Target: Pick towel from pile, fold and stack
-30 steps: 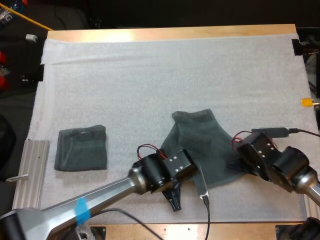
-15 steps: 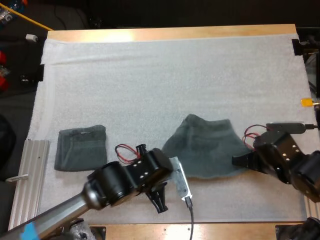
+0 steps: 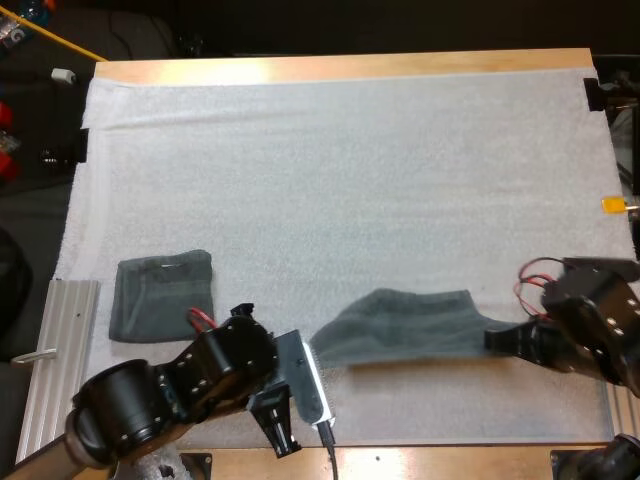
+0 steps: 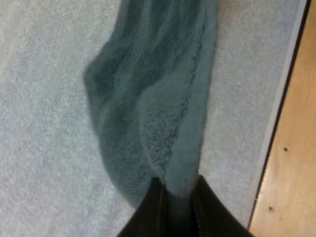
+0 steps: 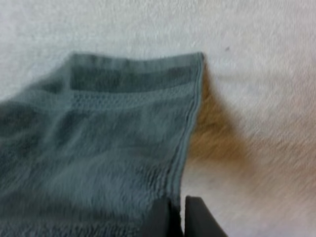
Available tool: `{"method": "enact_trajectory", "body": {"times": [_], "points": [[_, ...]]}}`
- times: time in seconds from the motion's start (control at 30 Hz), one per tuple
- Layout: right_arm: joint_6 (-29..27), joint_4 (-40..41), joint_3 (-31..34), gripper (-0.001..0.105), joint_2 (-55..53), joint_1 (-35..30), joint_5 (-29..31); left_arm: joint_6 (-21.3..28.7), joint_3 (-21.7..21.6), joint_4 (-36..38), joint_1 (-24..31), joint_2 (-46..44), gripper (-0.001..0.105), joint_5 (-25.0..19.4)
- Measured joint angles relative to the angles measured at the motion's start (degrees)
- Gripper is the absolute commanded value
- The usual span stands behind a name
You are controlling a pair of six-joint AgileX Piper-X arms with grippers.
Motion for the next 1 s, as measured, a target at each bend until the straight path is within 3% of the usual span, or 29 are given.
{"method": "enact_trajectory", "body": {"times": [0.37, 0.53, 0.77, 1.0], "points": [[7.14, 1.23, 0.0, 0.0, -6.43, 0.0, -12.37, -1.3, -3.52, 6.72, 0.0, -0.95, 0.0, 1.57], [6.37, -0.46, 0.0, 0.0, -4.29, 0.08, -10.22, -0.53, -2.76, 4.66, 0.93, -0.73, 0.0, -1.23], [4.58, -12.54, 0.33, 0.0, 6.78, 0.03, -5.58, 5.44, -0.81, -2.22, 11.09, 4.26, 0.0, -1.61], [3.74, -24.14, 0.31, 0.0, 18.62, -0.69, -1.73, 11.68, -0.81, -11.01, 25.44, 11.93, 0.0, 6.88]]}}
